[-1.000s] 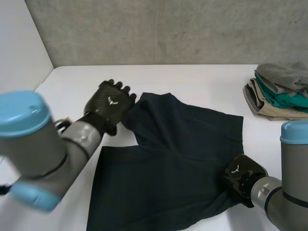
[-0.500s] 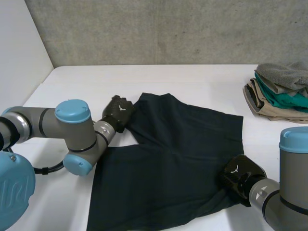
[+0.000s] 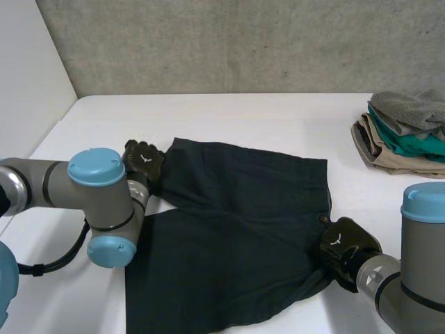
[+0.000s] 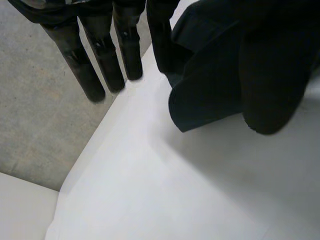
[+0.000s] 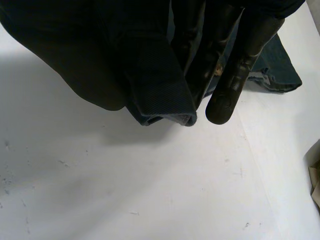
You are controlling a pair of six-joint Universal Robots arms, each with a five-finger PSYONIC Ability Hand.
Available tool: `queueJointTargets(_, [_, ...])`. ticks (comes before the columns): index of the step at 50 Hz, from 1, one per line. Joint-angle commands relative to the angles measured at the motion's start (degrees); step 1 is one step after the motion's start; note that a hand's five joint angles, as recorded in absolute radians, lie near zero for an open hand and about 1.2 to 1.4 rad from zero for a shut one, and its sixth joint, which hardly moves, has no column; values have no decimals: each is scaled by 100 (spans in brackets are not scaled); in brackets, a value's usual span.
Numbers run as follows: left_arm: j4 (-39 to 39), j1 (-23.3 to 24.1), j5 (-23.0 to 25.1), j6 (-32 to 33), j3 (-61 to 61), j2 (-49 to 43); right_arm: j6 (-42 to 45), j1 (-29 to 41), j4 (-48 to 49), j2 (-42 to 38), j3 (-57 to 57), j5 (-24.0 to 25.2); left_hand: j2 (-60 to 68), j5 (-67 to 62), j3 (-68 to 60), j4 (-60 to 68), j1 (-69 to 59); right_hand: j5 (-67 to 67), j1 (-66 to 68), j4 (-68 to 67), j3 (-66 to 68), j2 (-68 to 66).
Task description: Fold the laundry.
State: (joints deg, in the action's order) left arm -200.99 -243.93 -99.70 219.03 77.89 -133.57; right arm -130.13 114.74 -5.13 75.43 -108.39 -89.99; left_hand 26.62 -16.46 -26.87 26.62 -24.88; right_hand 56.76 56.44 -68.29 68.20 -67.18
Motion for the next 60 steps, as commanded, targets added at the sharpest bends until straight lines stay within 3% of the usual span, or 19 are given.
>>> queueJointTargets(1, [16,-32,100,-45,208,630,-179,-4,29,7,-7,17,-26,10,51,-26,-148,1324,2356,-1171,1180,-1282])
queueJointTargets(9, [16,-76,1013,-439,183,1035,-197,14,56,-2,-7,17,1065,-1081,-1040,1065,-1239,1324,2356,-1171,1180,-1282])
queueJointTargets(17, [427,-252,1392,-1204,-169,685,-197,5,135,-37,-33,17,1438,-1454,-1413,1438,-1612,1324,2356,-1171,1180,-1282])
queueJointTargets(22, [816,-278,1524,-1222,-310,332,-197,-13,135,-81,-33,17,1455,-1470,-1429,1455,-1629,1324,2356,-1171,1180,-1282])
queueJointTargets(31, [869,-349,1463,-1117,-380,69,-197,-22,135,-125,-33,17,1455,-1470,-1429,1455,-1629,1324,2356,-1171,1180,-1282])
queueJointTargets(38, [904,-410,1454,-599,-345,24,-197,-22,152,-125,-33,17,1672,-1688,-1647,1672,-1846,1324,2356,-1171,1180,-1282])
queueJointTargets(43, [904,-419,1445,-537,-319,16,-197,-22,179,-125,-33,8,3167,-3183,-3142,3167,-3341,1324,2356,-1171,1180,-1282])
queueJointTargets(47, [904,-428,1427,-546,-292,24,-197,-22,179,-151,-33,8,5117,-5133,-5092,5117,-5291,1324,2356,-1171,1180,-1282])
queueJointTargets(49, [895,-471,1410,-572,-275,42,-197,-22,179,-178,-33,8,5338,-5354,-5313,5338,-5512,1324,2356,-1171,1180,-1282])
queueJointTargets(60, [842,-533,575,-581,-134,104,-197,5,188,-213,-42,8,5338,-5354,-5313,5338,-5512,1324,2356,-1171,1180,-1282])
